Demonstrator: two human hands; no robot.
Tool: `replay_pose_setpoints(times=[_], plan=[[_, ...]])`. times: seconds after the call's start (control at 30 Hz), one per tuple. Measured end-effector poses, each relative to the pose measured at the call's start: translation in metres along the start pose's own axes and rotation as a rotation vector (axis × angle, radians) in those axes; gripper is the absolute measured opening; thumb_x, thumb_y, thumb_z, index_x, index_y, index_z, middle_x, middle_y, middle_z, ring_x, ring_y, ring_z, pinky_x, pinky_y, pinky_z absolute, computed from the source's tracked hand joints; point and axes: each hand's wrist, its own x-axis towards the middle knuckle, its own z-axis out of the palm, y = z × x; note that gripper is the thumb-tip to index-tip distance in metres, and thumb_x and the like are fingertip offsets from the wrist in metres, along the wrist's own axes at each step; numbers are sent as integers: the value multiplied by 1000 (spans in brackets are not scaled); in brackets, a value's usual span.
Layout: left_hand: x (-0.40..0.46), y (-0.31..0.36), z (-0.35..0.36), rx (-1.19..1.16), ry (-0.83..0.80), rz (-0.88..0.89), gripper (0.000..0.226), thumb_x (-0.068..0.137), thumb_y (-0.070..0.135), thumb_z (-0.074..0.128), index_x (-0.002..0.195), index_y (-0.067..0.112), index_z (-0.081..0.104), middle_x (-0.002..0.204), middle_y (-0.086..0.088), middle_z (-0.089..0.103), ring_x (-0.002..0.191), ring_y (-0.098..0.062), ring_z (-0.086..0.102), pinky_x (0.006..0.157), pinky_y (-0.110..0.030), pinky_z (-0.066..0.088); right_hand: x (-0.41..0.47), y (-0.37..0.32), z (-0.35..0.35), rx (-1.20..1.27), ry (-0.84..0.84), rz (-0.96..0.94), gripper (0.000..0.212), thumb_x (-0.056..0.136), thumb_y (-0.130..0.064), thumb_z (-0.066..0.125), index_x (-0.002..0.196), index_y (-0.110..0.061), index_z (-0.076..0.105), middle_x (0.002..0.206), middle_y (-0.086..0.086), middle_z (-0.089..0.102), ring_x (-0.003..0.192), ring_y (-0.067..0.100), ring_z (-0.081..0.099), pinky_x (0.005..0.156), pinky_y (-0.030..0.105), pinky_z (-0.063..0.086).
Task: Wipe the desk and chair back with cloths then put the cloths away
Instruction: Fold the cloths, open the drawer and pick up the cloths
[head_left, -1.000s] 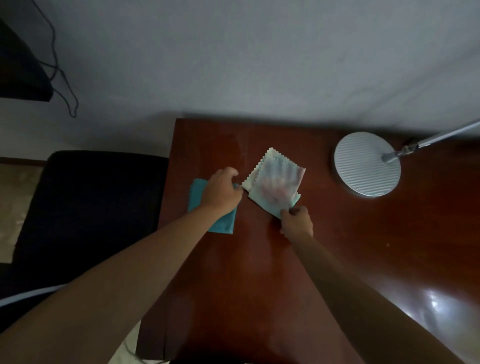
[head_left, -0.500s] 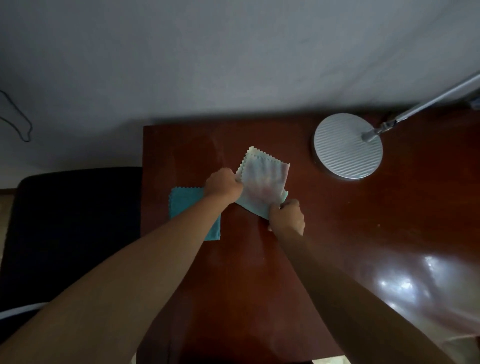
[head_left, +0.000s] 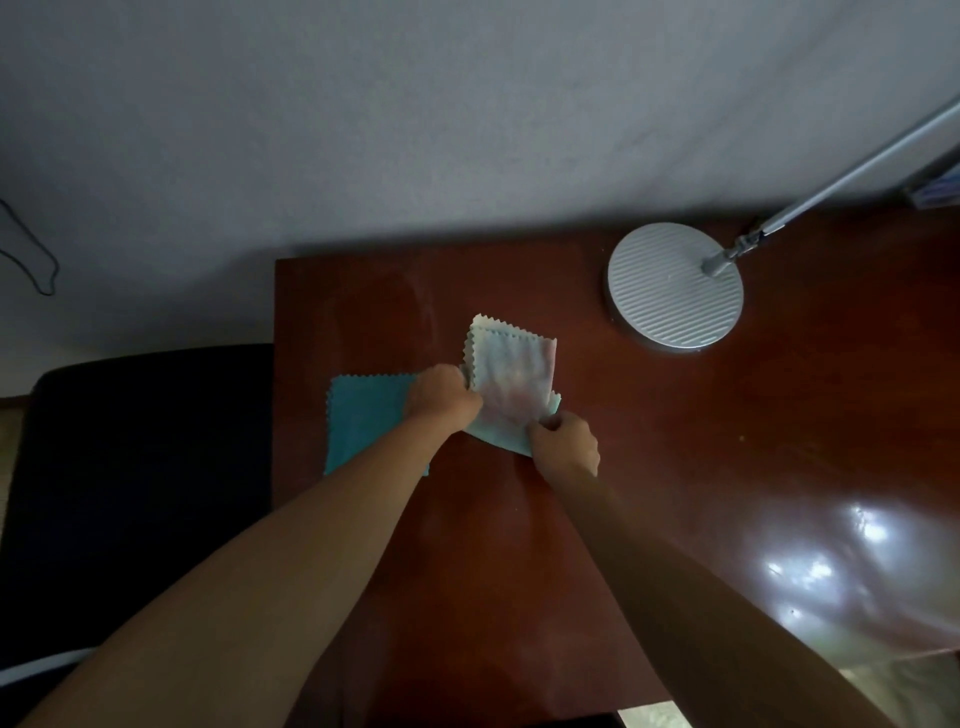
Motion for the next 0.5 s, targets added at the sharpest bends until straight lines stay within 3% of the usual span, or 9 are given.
replay_pose_setpoints(times=[0.13, 0.27, 0.33, 0.4, 0.5], plan=[[-7, -1, 5, -133, 57, 48, 14, 78, 18, 68, 76, 23, 55, 75, 5, 60, 69, -14, 58, 56, -27, 40, -7, 7, -7, 71, 69, -88, 9, 87, -23, 56, 89, -16, 61, 86, 0, 62, 80, 23, 56, 70, 29, 39], [-17, -3, 14, -228, 102, 84, 24, 78, 12, 69, 82, 27, 51, 78, 14, 55, 69, -6, 54, 54, -24, 37, -22, 22, -15, 216, 118, -248, 10, 87, -20, 60, 78, -19, 56, 76, -4, 62, 69, 13, 58, 59, 28, 42], [-24, -6, 20, -254, 118, 107, 28, 78, 11, 71, 87, 28, 49, 80, 14, 55, 69, -5, 53, 54, -24, 38, -31, 35, -17, 243, 131, -294, 13, 87, -20, 63, 76, -21, 56, 71, -6, 62, 63, 5, 57, 55, 20, 42], [-32, -10, 28, -259, 118, 131, 31, 79, 12, 70, 95, 27, 49, 86, 12, 57, 72, -4, 55, 55, -23, 42, -39, 50, -15, 262, 127, -303, 15, 84, -17, 65, 75, -24, 55, 70, -7, 62, 63, 0, 57, 50, 12, 40], [-45, -18, 37, -156, 65, 120, 32, 84, 20, 65, 110, 27, 49, 88, 11, 57, 74, -8, 56, 60, -29, 48, -49, 68, -10, 255, 62, -233, 16, 79, -20, 67, 86, -27, 54, 79, -10, 64, 67, 2, 60, 52, 15, 43]])
